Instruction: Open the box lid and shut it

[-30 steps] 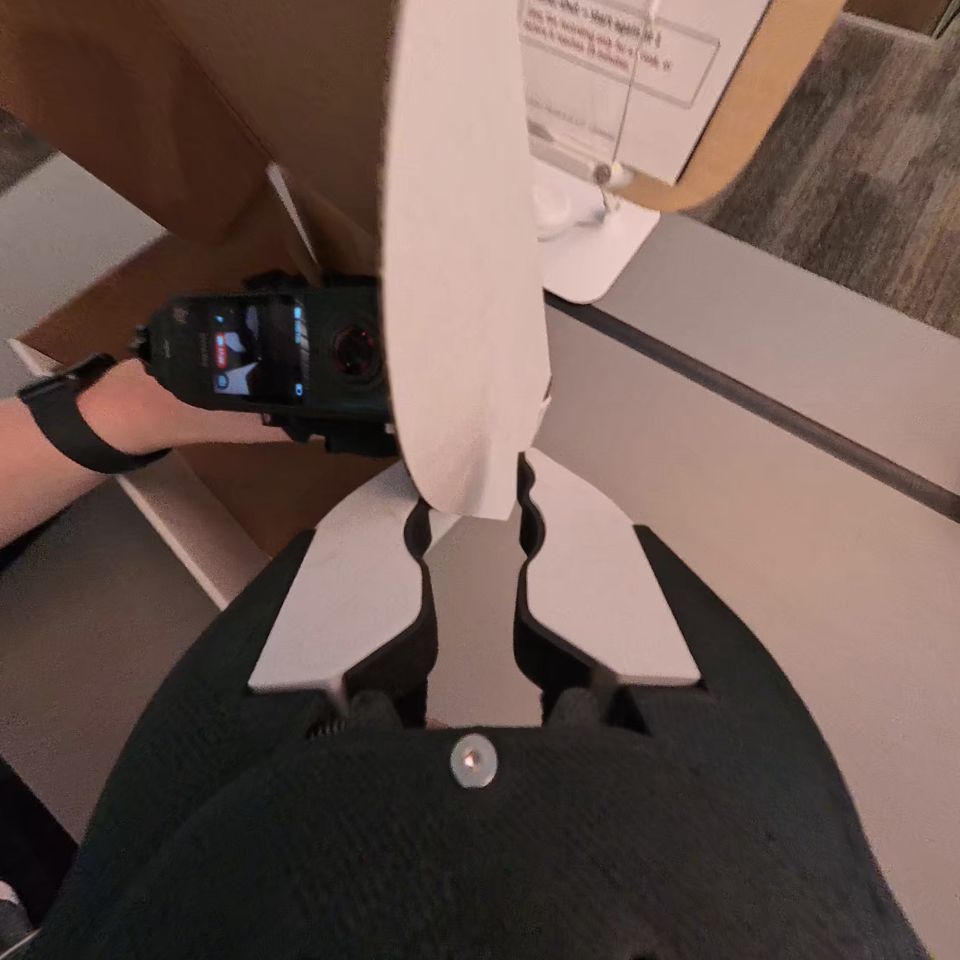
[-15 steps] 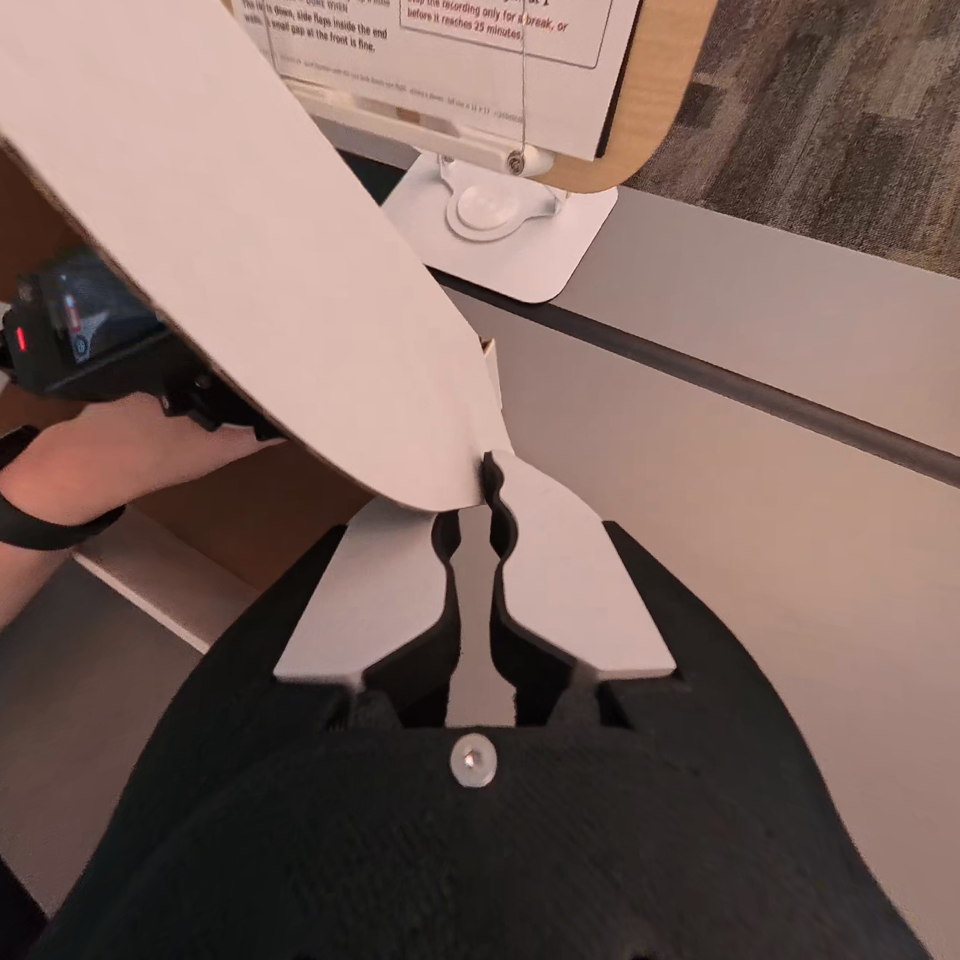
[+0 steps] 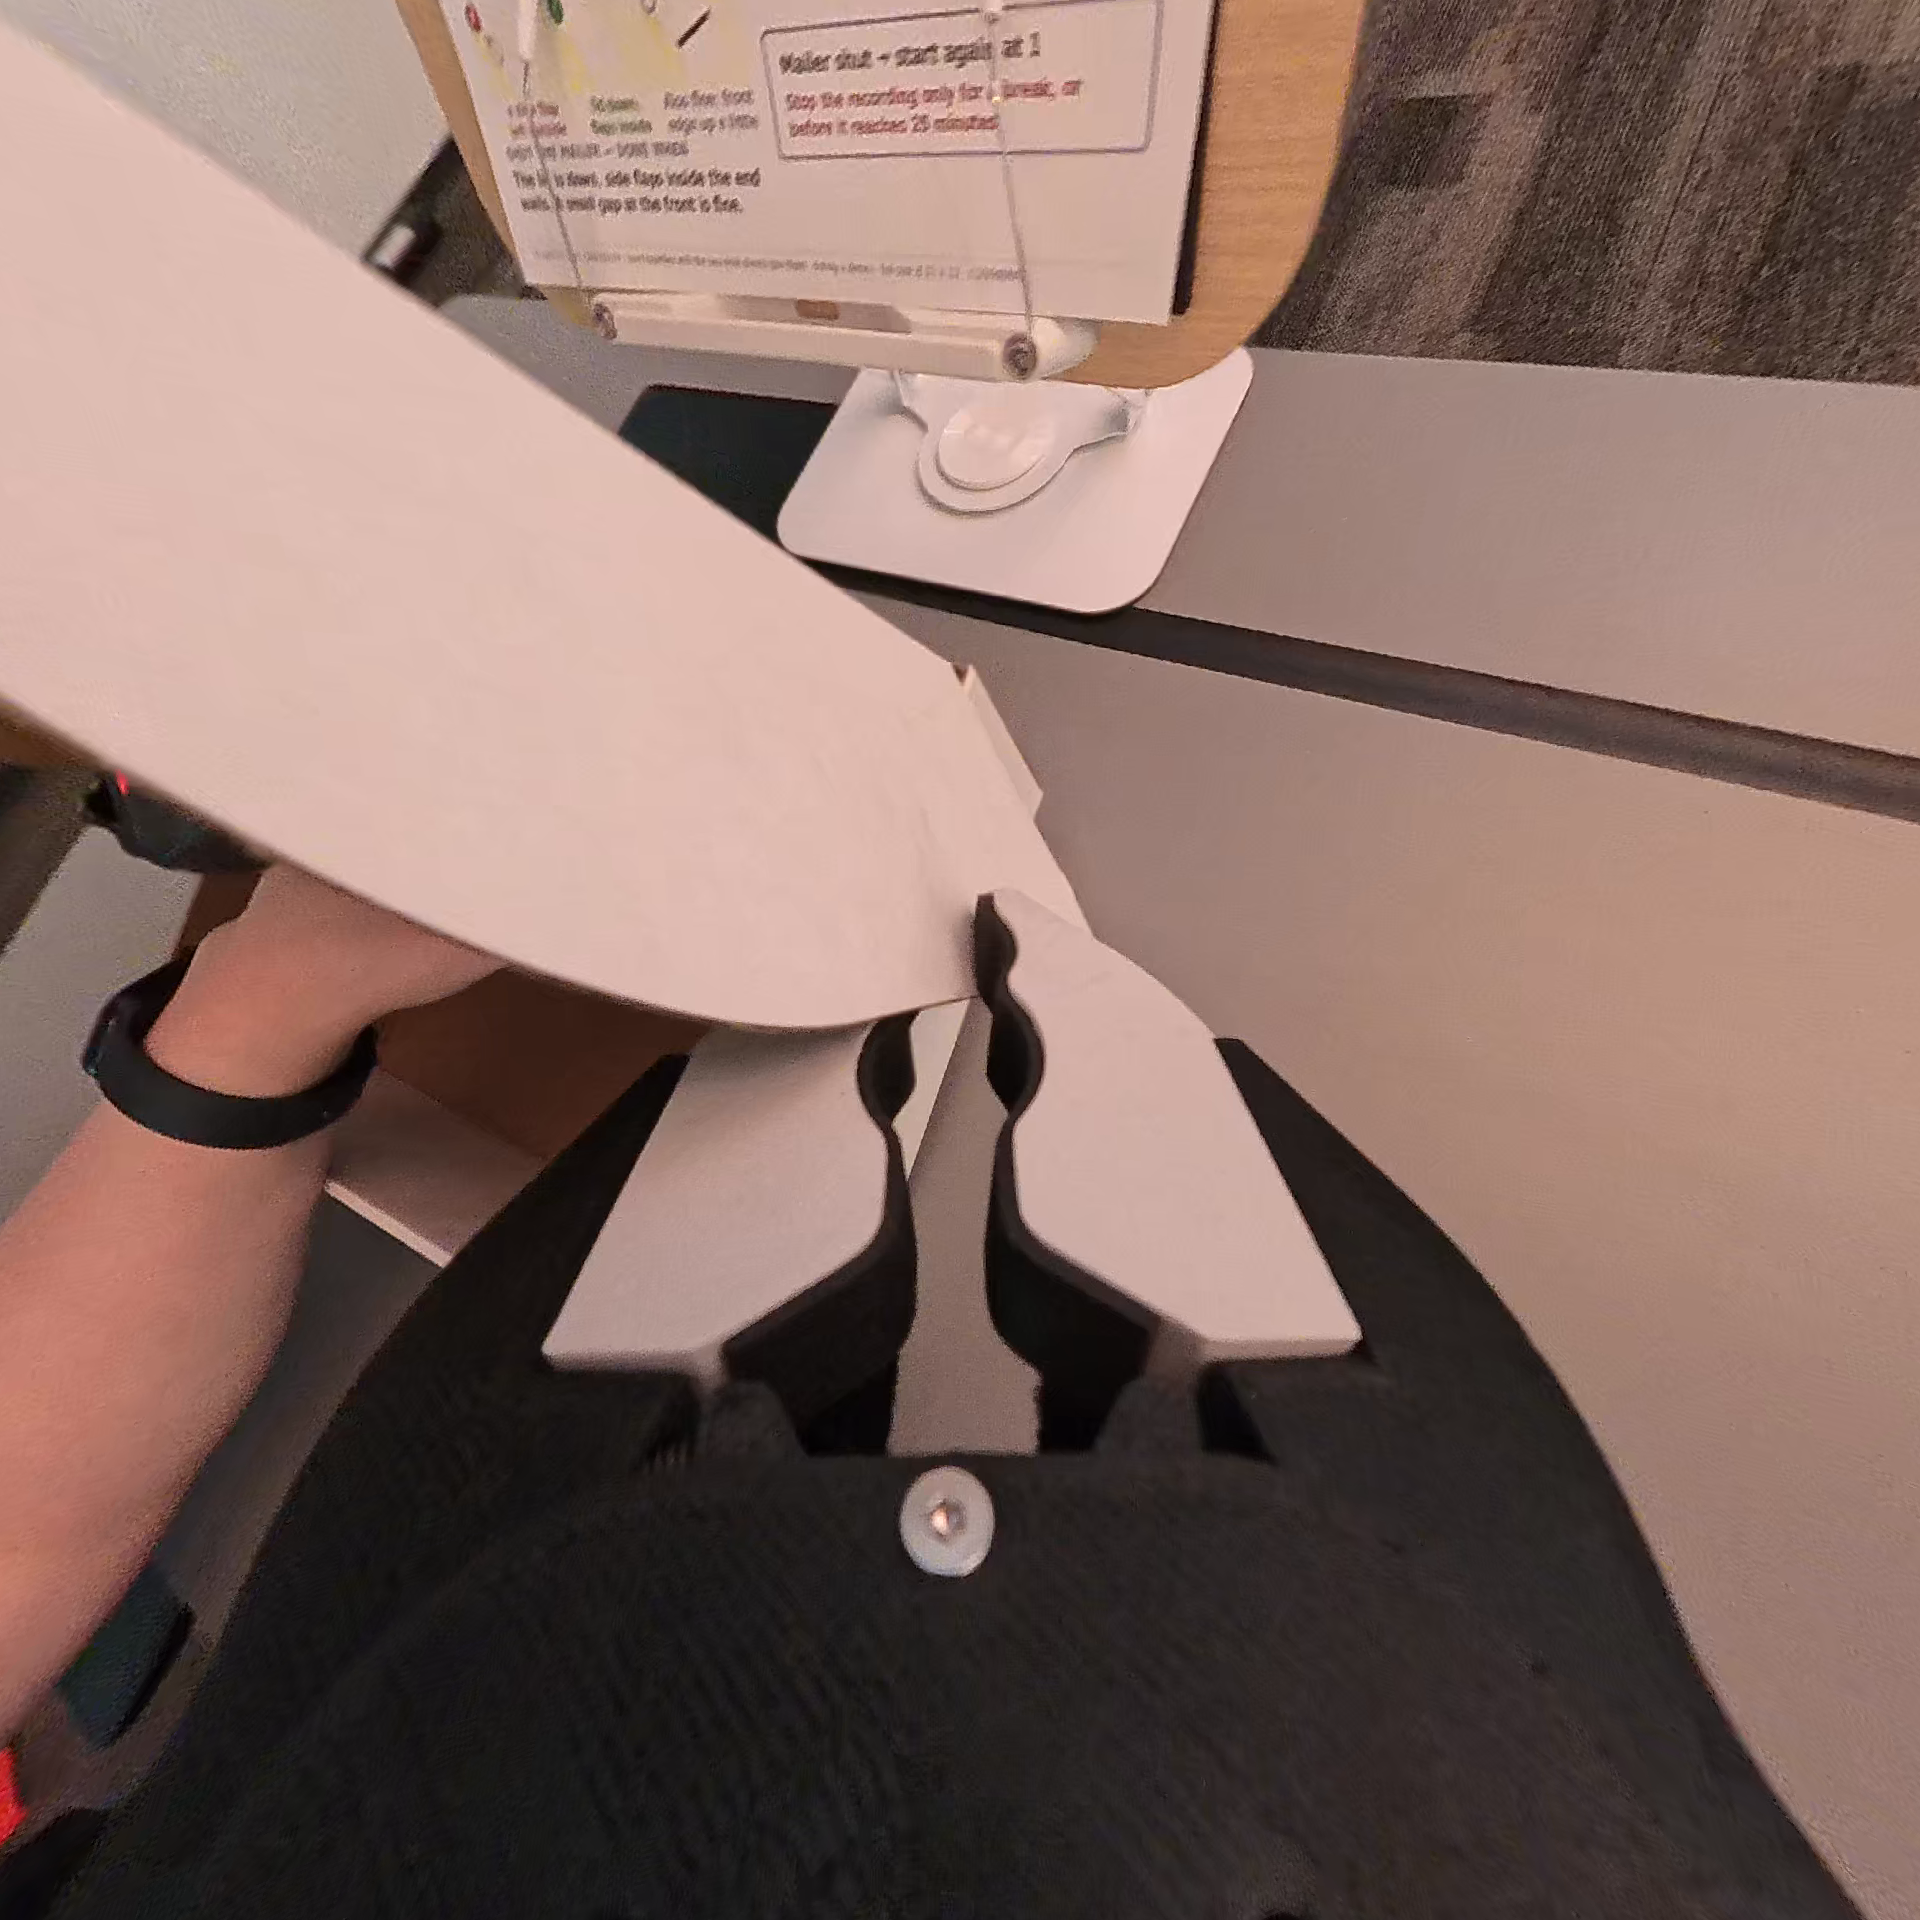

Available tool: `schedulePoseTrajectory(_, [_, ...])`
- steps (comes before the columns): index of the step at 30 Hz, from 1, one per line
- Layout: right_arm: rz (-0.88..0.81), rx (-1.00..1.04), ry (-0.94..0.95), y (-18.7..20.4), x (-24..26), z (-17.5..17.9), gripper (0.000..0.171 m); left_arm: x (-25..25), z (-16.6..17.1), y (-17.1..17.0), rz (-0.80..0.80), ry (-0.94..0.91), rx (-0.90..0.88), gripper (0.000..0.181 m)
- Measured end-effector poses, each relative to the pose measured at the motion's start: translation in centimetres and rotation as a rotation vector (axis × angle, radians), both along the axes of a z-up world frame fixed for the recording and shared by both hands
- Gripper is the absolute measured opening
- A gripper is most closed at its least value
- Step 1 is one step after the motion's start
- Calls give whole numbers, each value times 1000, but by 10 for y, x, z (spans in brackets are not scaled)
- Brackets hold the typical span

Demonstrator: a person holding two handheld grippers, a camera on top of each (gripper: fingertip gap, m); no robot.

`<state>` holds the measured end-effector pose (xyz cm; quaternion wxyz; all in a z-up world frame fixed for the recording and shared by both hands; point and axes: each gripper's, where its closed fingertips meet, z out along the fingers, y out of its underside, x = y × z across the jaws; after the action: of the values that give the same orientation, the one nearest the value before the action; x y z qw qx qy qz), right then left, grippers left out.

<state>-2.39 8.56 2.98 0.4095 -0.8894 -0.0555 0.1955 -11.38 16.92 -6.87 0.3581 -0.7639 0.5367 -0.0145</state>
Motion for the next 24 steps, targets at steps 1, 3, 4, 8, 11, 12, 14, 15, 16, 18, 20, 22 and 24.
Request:
schedulePoseTrajectory(1, [-9,-4,18,1,4,0,10,2,-1,-3,-11,0,-11,5])
schedulePoseTrajectory(3, [-15,-2,27,3,9,-1,10,6,-5,-6,-31,-8,-41,4])
schedulePoseTrajectory(4, [-16,2,23,4,9,-1,10,7,-6,-6,-27,-13,-51,4])
schedulePoseTrajectory(8, [13,-17,15,3,-5,-4,9,2,-9,4,23,-18,-44,6])
schedulePoseTrajectory(11, [54,-29,51,-5,-22,2,11,-3,-4,11,37,-25,-9,9])
schedulePoseTrajectory(12, [73,-36,74,-9,-29,4,12,-3,-3,11,41,-30,-10,9])
schedulePoseTrajectory(14, [90,-45,89,-12,-40,5,15,-4,-3,12,46,-36,-18,9])
schedulePoseTrajectory(15, [93,-45,82,-11,-45,4,15,-5,-5,12,49,-35,-25,10])
schedulePoseTrajectory(16, [106,-54,84,-11,-52,1,16,-5,-7,13,50,-34,-34,10])
schedulePoseTrajectory(18, [111,-59,84,-9,-63,-2,18,-6,-10,15,57,-29,-44,10])
schedulePoseTrajectory(20, [107,-46,71,-6,-68,-3,19,-7,-10,18,67,-18,-40,10])
schedulePoseTrajectory(22, [108,-38,93,-3,-71,-2,20,-8,-11,19,71,-17,-39,10])
schedulePoseTrajectory(24, [109,-33,122,-1,-73,-1,21,-8,-11,19,75,-20,-48,10])
